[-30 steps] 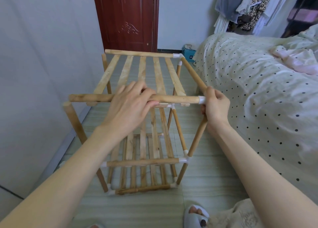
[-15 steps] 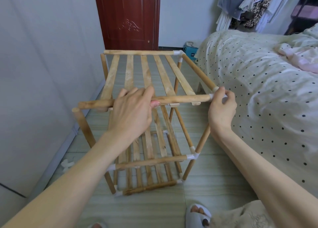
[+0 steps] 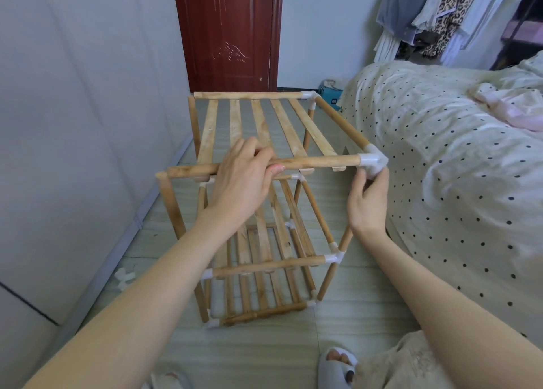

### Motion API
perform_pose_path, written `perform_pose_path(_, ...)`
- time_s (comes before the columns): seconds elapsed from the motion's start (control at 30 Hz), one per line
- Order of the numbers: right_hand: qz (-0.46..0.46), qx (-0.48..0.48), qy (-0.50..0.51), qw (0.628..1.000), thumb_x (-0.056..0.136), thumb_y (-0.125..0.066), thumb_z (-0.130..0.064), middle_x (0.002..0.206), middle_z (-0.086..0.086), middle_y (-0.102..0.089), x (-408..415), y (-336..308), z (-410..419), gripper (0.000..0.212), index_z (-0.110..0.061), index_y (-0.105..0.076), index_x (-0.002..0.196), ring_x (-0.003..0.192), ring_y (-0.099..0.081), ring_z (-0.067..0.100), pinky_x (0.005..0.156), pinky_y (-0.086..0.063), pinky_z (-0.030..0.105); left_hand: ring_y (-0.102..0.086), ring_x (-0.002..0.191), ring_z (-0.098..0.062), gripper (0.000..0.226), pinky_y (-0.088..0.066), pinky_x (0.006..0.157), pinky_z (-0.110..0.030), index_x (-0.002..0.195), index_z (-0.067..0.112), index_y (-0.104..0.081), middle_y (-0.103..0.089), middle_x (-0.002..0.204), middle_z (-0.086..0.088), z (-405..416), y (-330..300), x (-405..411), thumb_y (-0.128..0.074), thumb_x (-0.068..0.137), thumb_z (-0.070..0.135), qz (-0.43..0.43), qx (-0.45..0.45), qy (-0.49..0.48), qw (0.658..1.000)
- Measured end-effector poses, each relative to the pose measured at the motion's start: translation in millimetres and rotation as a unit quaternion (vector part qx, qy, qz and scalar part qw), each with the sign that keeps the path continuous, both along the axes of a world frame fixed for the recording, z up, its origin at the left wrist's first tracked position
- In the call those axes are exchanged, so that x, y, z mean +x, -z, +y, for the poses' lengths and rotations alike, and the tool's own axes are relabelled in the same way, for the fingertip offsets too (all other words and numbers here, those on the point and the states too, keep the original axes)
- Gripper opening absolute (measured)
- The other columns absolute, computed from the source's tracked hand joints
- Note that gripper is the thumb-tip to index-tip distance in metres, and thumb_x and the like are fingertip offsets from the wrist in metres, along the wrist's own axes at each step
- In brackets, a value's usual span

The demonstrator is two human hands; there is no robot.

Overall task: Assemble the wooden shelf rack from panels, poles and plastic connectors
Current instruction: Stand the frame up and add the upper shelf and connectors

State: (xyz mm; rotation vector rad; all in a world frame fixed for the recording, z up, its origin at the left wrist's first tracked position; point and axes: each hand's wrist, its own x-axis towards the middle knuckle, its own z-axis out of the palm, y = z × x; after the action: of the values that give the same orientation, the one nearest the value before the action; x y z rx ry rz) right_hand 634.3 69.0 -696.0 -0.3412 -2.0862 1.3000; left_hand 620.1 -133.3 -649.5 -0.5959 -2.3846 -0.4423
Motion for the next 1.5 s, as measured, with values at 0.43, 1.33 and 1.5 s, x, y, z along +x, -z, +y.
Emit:
perform_pose_path(0.43, -0.344, 0.066, -0.156, 0.924, 0.097, -0.039, -0.03, 0.149, 0.016, -0.029, 15.4, 7.2, -101.1, 0.055, -0.001, -0.027, 0.143, 0.128, -0.043, 0.031, 0.104, -0.037, 0.036, -0.035, 0.131, -0.019, 0.05, -0.017, 0.109, -0.032, 0.147, 0.019, -0.028, -0.038, 0.145, 0.0, -29.6, -4.8, 11.3, -0.039, 0.099, 0.015, -0.057, -0.126, 0.077, 0.987)
perform_pose_path(1.33, -0.486, 0.382, -0.523, 0.587, 0.102, -0.028, -0.032, 0.155, 0.009, -0.019, -61.5, 294.0, -366.8, 0.054, -0.018, -0.009, 0.15, 0.142, -0.02, 0.028, 0.113, -0.025, 0.037, -0.024, 0.139, -0.025, 0.057, -0.024, 0.111, -0.033, 0.148, 0.015, -0.019, -0.018, 0.154, -0.008, -333.6, 345.8, 23.2, -0.037, 0.095, 0.009, -0.481, 0.052, -0.246, 0.84)
perform_pose_path(1.5, -0.503, 0.431, -0.536, 0.523, 0.102, -0.028, -0.034, 0.158, 0.002, 0.009, -53.3, 356.0, -352.5, 0.056, -0.025, -0.004, 0.151, 0.145, 0.004, 0.027, 0.117, -0.014, 0.043, -0.01, 0.143, -0.023, 0.066, -0.013, 0.114, -0.031, 0.151, 0.017, -0.004, 0.0, 0.158, -0.003, -347.9, 396.2, -19.2, -0.037, 0.094, 0.007, -0.496, -0.029, -0.249, 0.831)
